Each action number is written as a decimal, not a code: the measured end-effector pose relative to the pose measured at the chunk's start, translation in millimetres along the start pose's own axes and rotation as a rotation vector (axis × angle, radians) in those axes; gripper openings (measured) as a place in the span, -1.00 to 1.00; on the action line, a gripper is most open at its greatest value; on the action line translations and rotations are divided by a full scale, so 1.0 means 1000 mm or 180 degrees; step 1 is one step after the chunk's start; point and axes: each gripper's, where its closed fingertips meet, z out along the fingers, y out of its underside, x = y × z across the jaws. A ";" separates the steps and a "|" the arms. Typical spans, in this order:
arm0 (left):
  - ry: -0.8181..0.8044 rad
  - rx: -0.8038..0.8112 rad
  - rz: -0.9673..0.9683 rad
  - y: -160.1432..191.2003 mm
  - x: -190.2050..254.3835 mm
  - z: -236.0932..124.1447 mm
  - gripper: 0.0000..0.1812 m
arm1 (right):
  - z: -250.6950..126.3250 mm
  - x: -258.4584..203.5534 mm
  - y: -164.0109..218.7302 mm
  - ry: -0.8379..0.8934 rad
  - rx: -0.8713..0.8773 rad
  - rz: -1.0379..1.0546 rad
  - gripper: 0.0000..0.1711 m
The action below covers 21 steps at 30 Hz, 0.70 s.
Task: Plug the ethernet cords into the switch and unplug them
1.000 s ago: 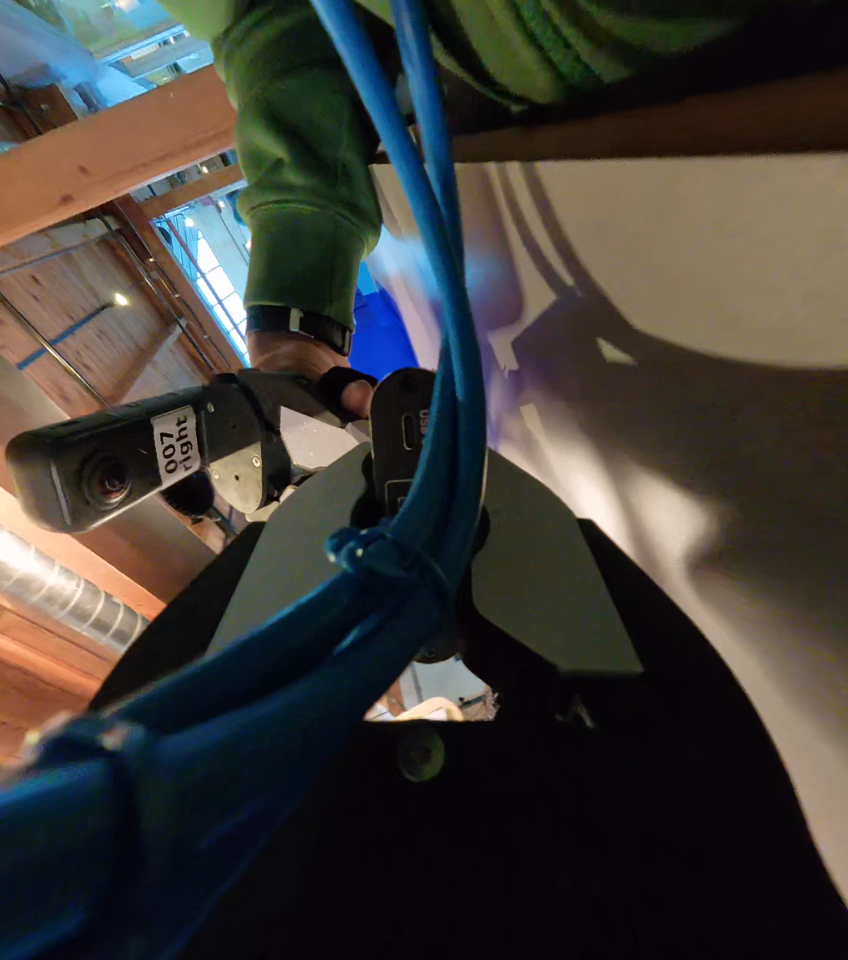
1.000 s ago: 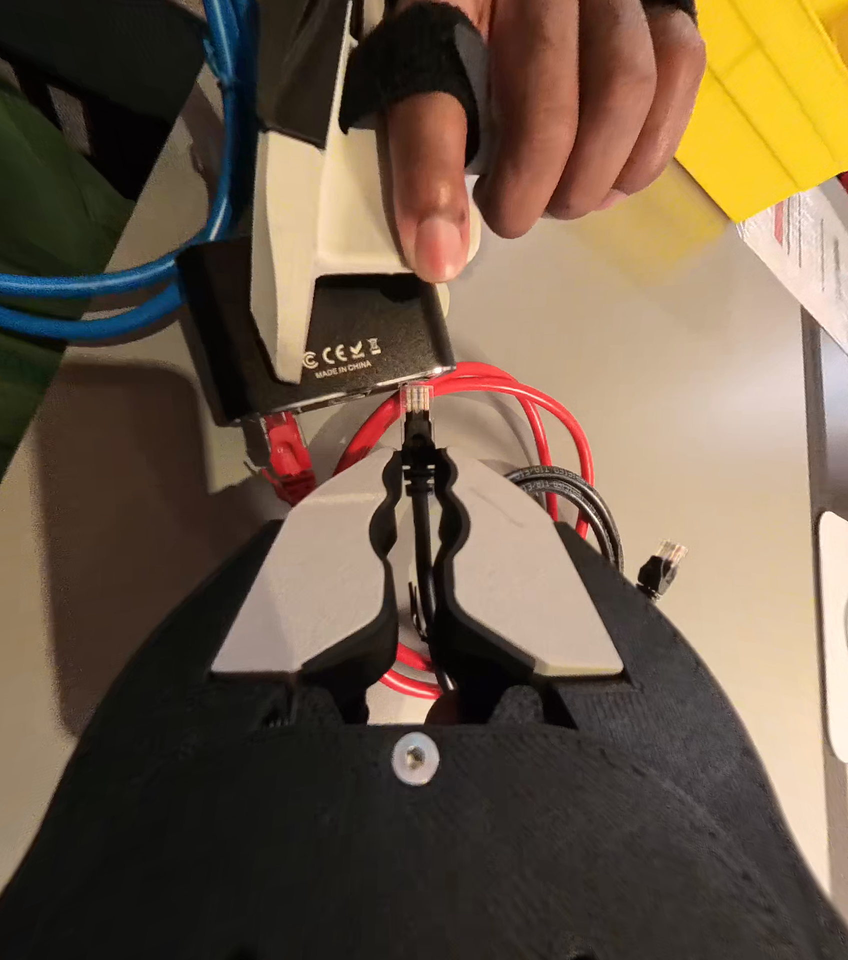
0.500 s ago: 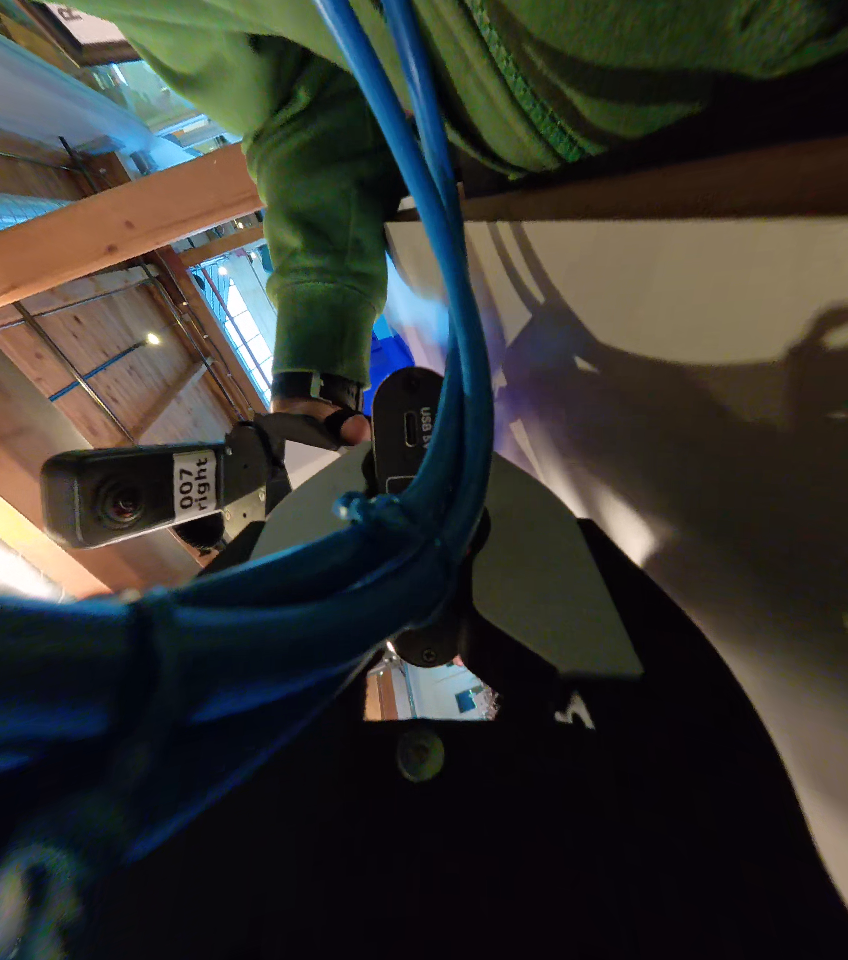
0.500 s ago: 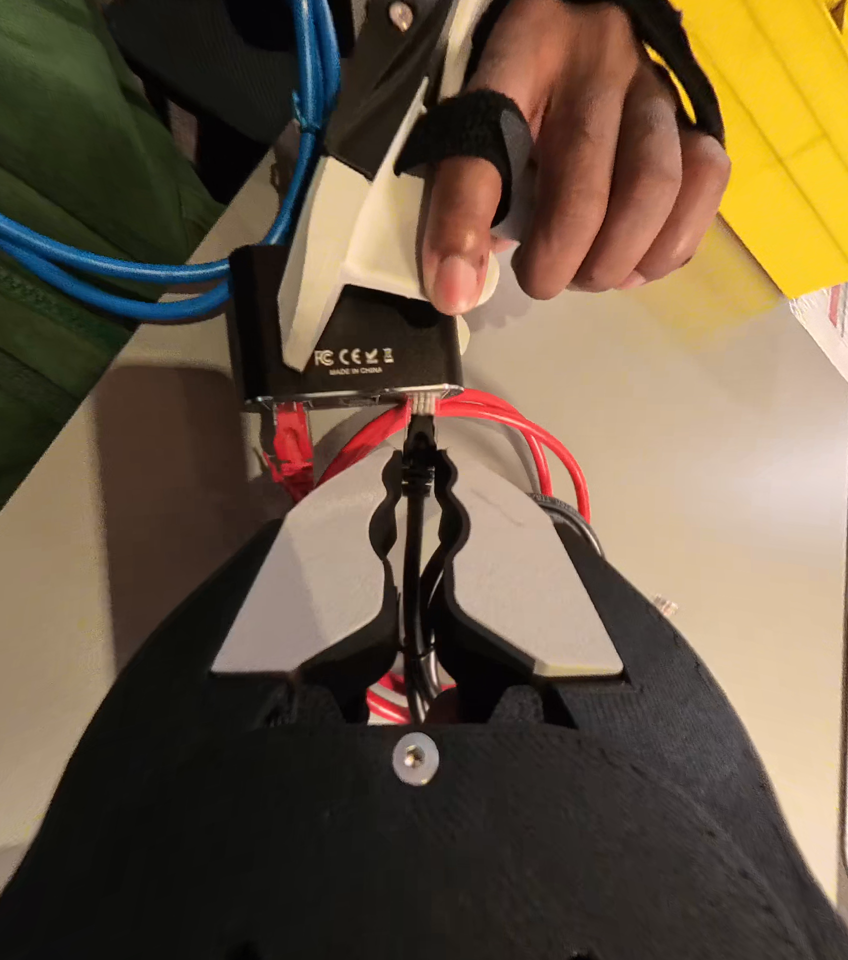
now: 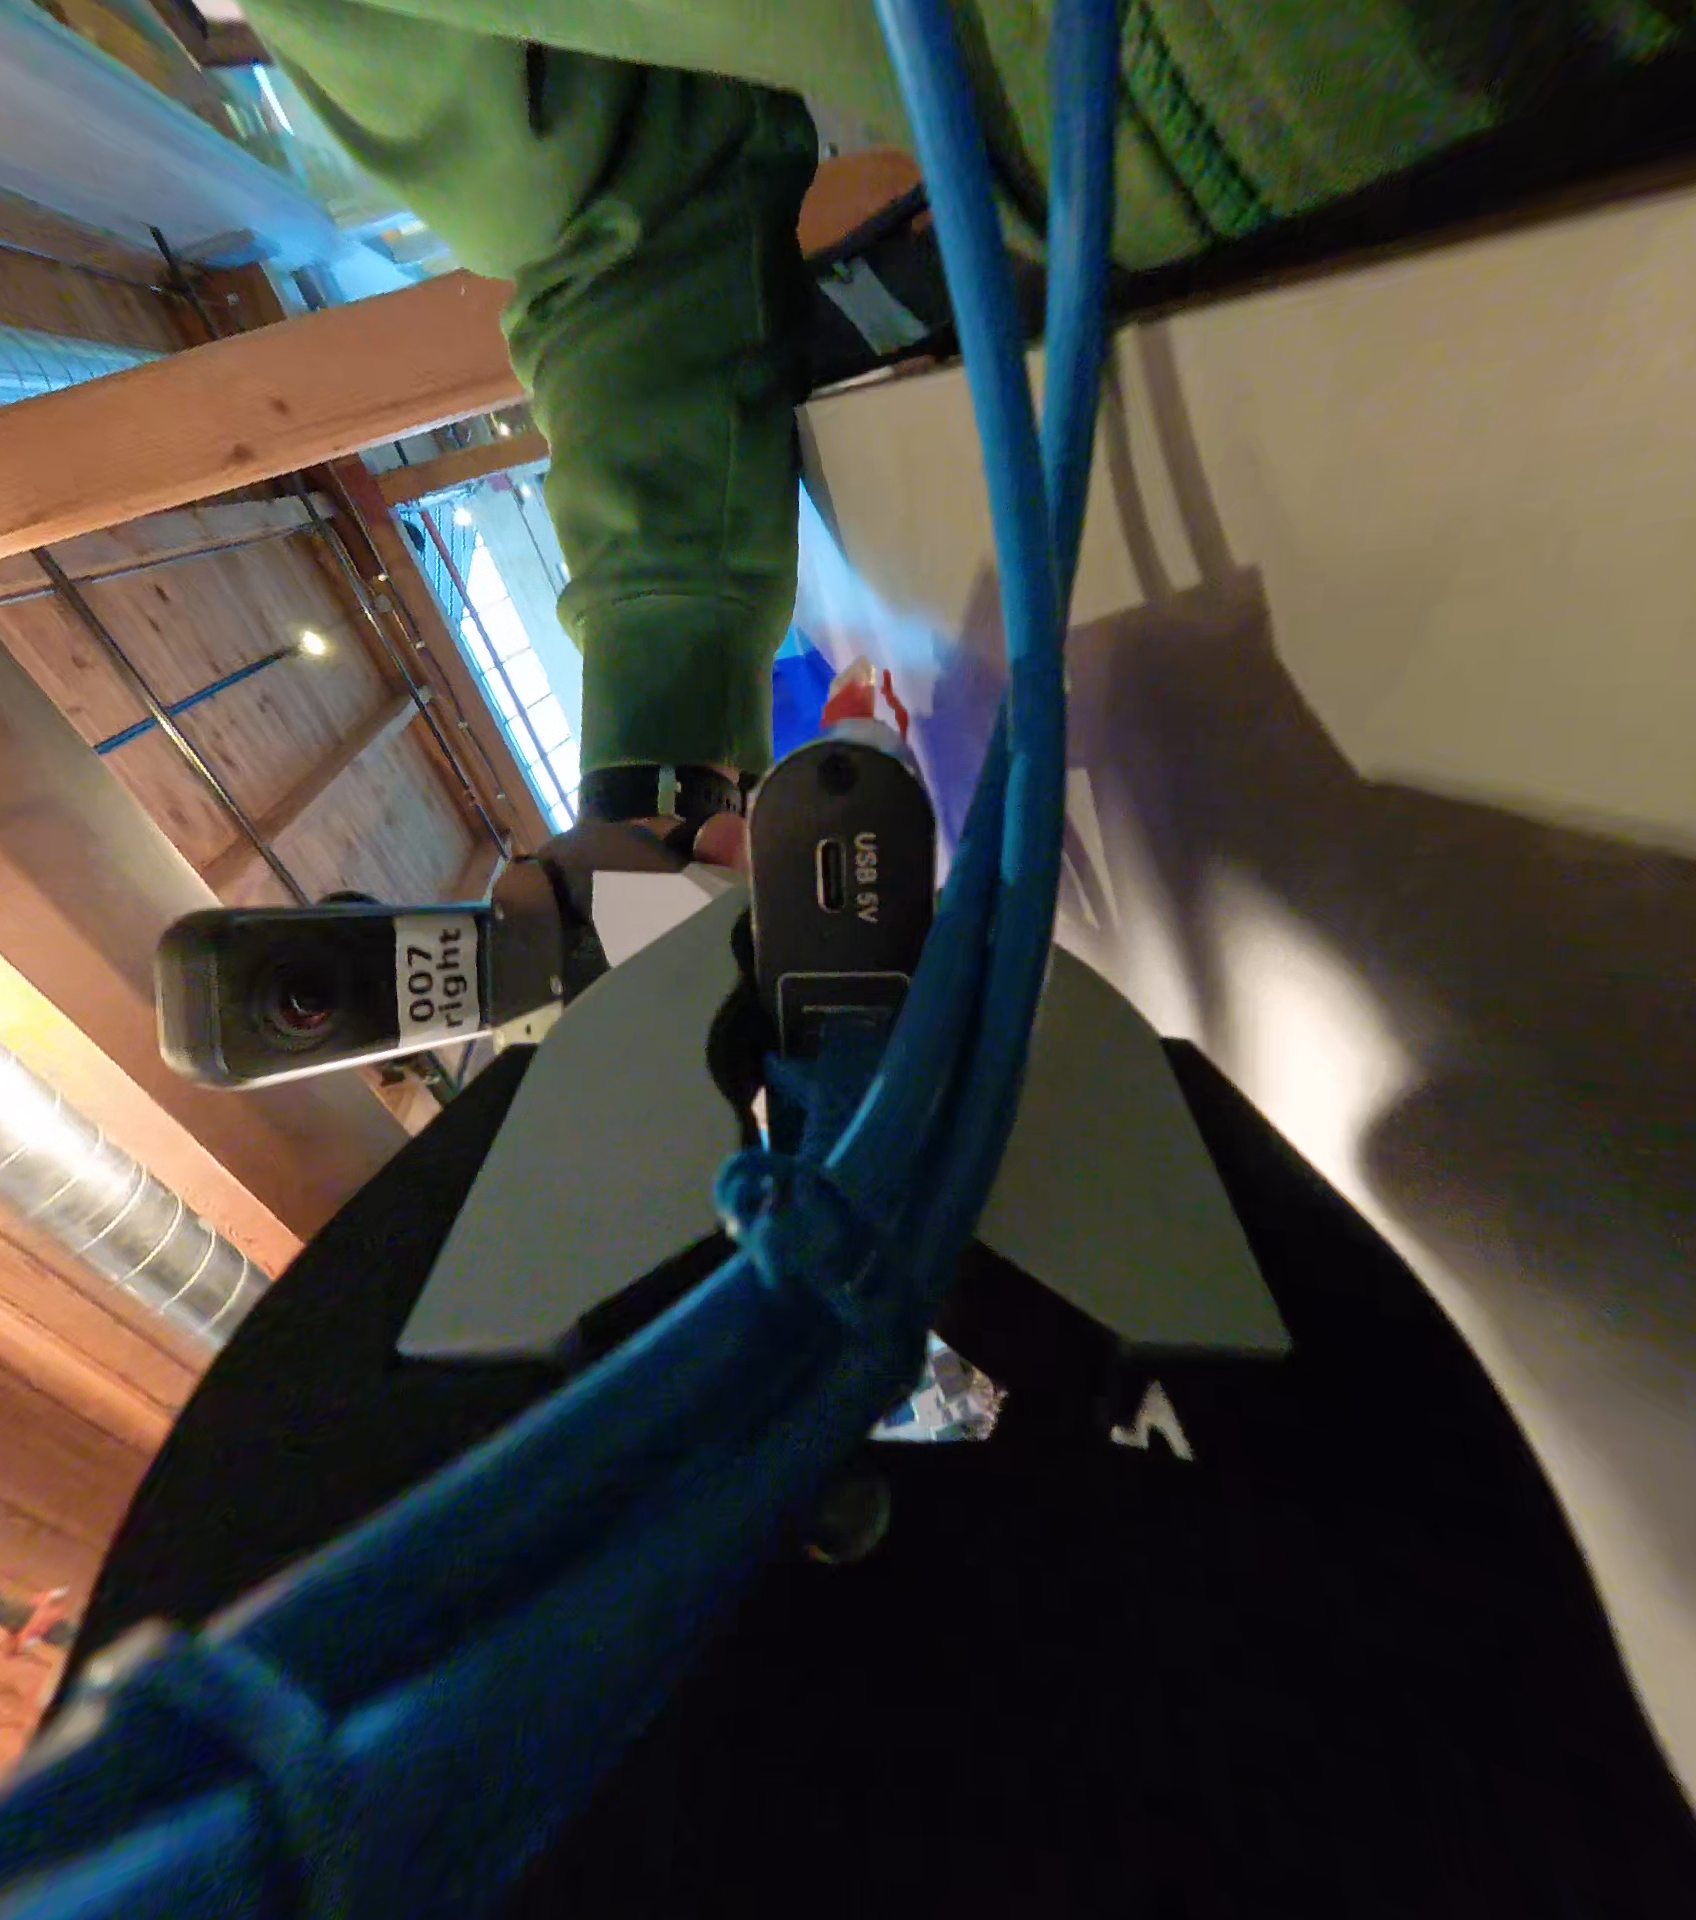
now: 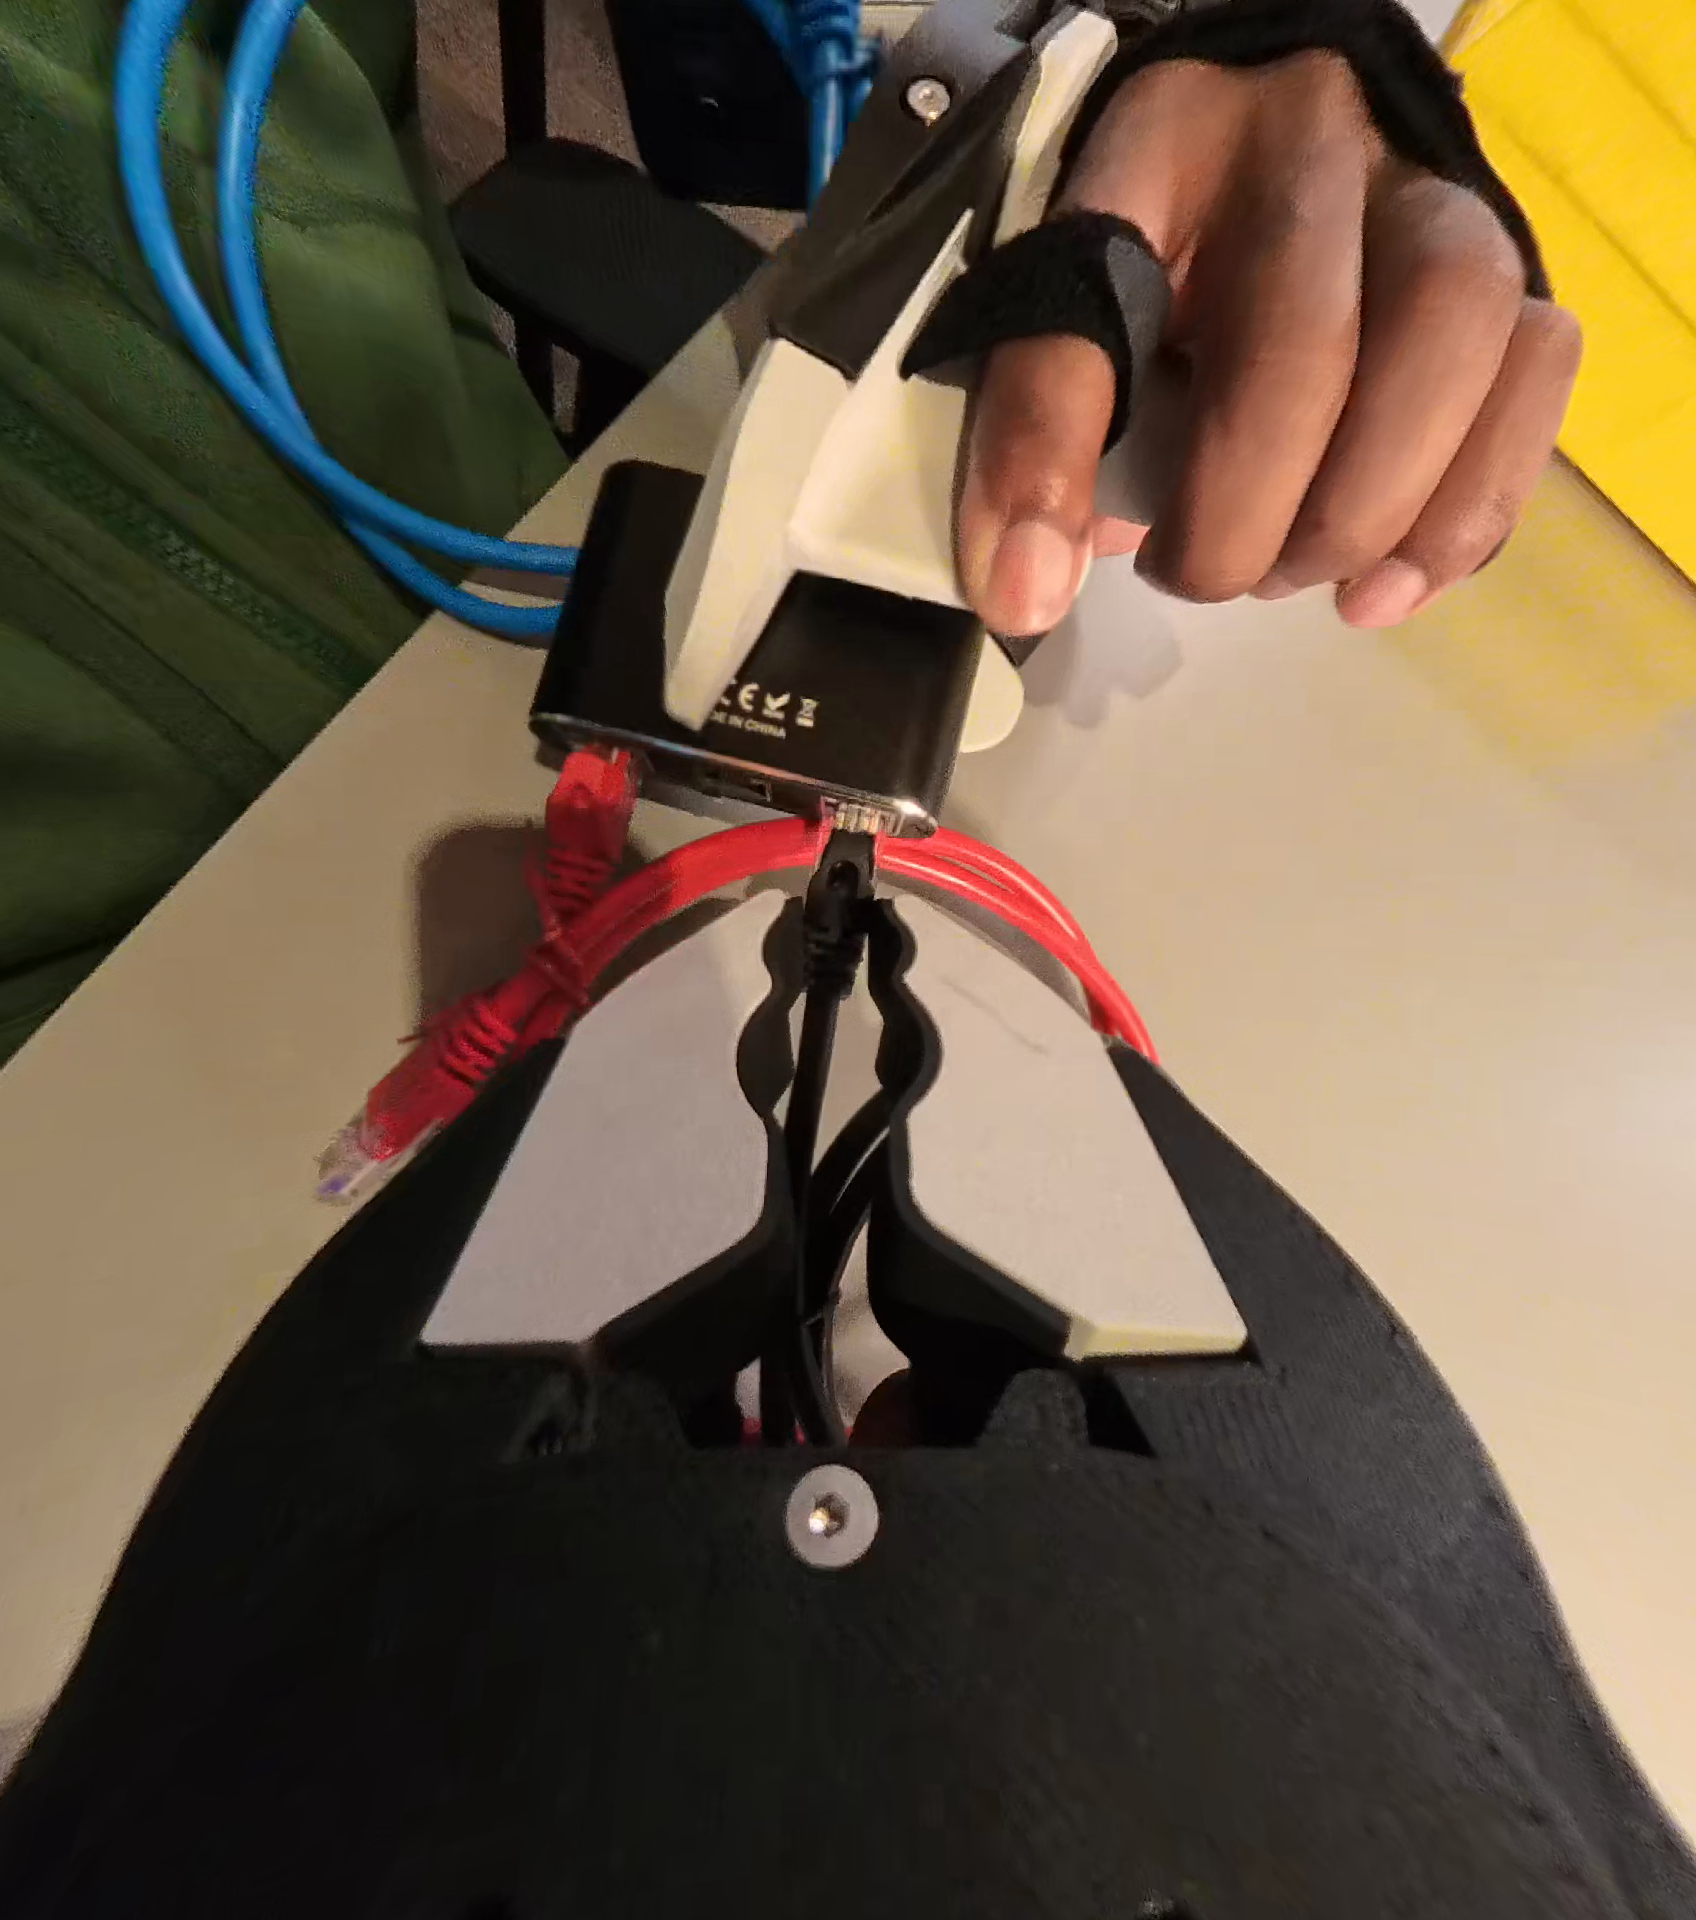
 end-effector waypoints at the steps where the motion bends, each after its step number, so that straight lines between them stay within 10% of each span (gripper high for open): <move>1: -0.0009 -0.0014 -0.0023 0.002 0.000 0.000 -0.69 | 0.000 0.001 0.000 0.0027 -0.0014 -0.0004 -0.86; 21: 0.0099 0.0051 -0.0233 -0.004 0.001 0.008 -0.69 | 0.008 0.002 0.001 0.0279 -0.0216 -0.0079 -0.86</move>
